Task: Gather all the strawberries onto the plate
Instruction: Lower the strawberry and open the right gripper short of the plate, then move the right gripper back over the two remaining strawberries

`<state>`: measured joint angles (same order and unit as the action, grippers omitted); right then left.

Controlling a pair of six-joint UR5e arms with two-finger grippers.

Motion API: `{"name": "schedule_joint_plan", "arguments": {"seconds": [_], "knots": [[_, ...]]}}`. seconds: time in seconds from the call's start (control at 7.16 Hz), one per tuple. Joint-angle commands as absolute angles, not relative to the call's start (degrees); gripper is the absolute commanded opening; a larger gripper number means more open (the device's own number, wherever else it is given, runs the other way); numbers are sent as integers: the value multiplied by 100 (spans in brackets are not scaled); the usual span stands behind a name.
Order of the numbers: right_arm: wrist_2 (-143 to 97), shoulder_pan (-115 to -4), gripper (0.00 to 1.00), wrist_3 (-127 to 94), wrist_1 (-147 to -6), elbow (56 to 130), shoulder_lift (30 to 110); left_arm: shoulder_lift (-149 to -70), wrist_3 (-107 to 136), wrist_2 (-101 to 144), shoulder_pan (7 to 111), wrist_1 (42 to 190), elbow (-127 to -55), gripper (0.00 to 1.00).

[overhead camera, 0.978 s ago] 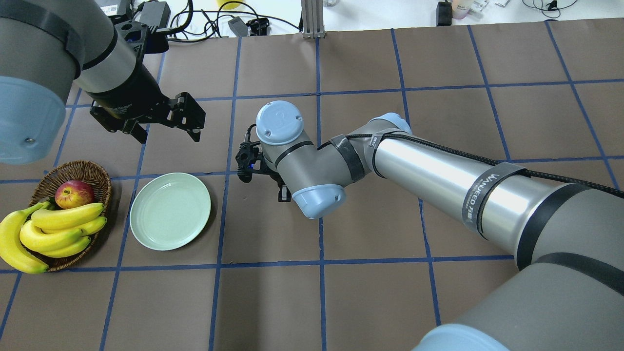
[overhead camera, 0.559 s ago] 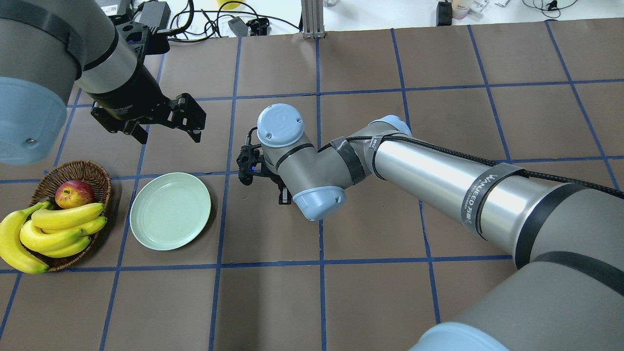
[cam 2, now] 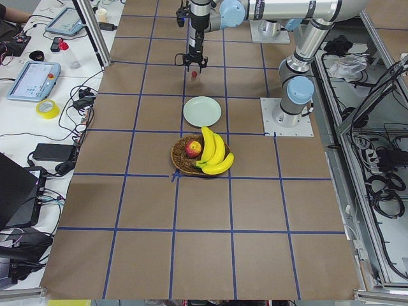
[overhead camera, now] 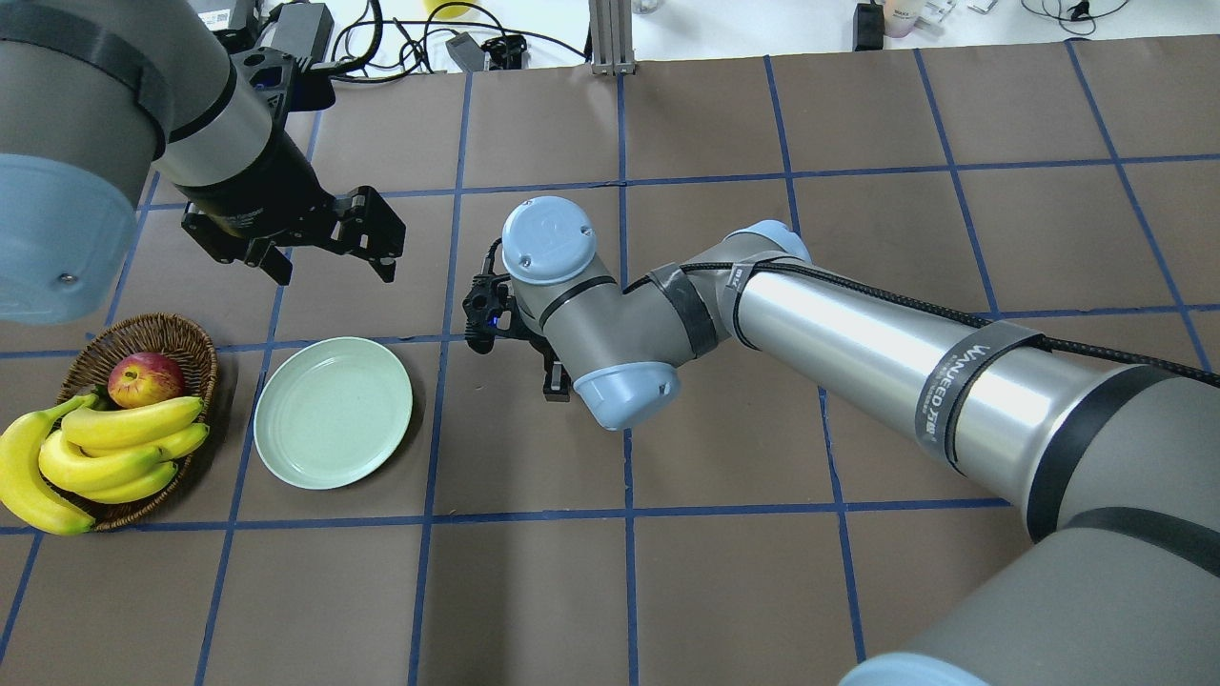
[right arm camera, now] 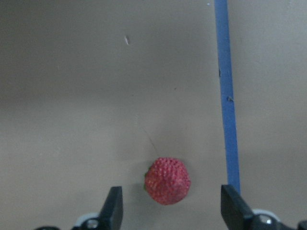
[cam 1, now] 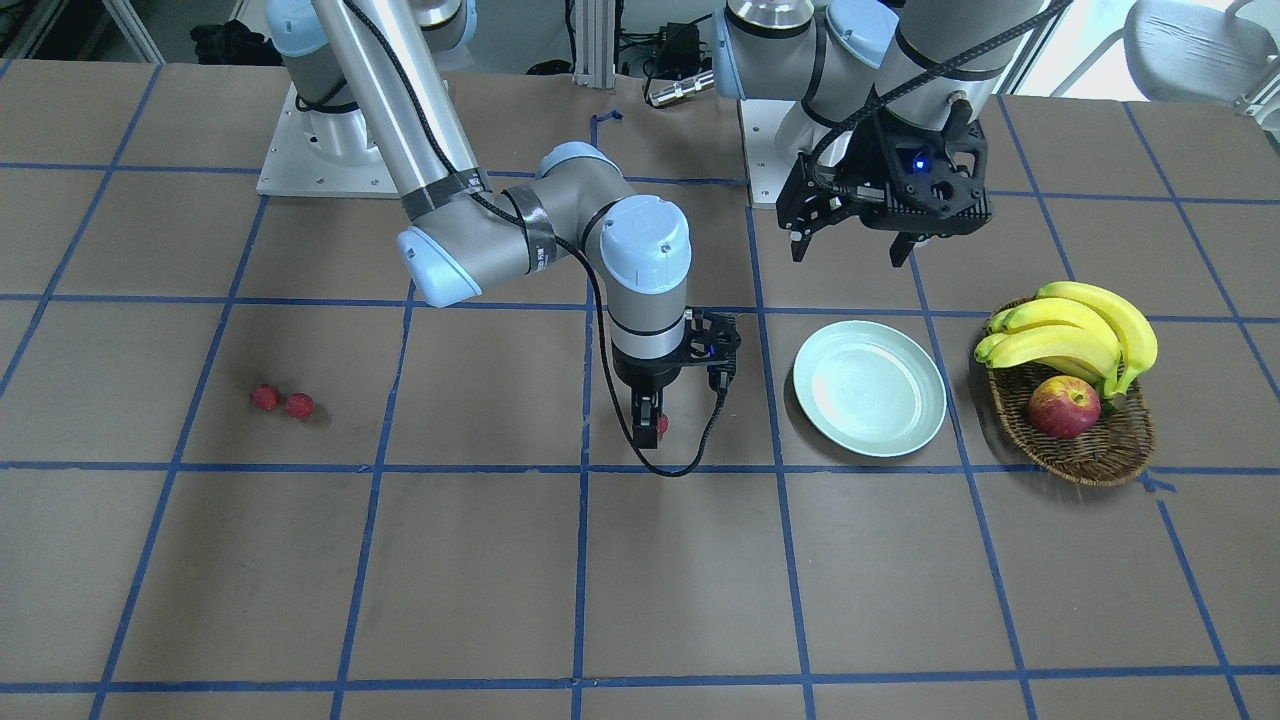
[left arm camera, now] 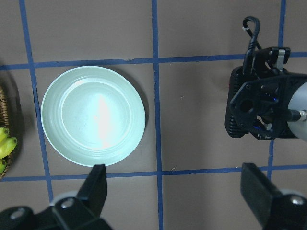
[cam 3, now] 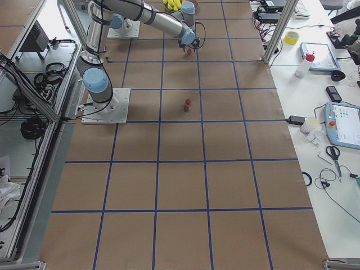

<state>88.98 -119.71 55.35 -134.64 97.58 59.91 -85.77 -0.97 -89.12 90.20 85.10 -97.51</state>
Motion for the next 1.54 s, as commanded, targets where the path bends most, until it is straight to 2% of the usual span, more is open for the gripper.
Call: {"name": "schedule_joint_plan", "arguments": {"seconds": [0.0, 0.14, 0.42, 1.26, 1.4], "knots": [[9044, -11666, 87, 5441, -13245, 9765, 6466, -8578, -97, -8912, 9035, 8508, -9773, 100], [8974, -11254, 92, 5293, -13202, 9782, 6582, -8578, -97, -8921, 9035, 8517, -9773, 100], [9035, -10568, 93, 5449, -12475, 9878, 6828, -8578, -97, -8895, 9035, 8517, -9782, 100], [9149, -8318, 93, 9047, -12296, 10484, 6952, -8578, -97, -8903, 9053, 8525, -9817, 100], [9115, -8045, 93, 9114, -12261, 10677, 6961, -8578, -97, -8912, 9053, 8525, -9817, 100]]}}
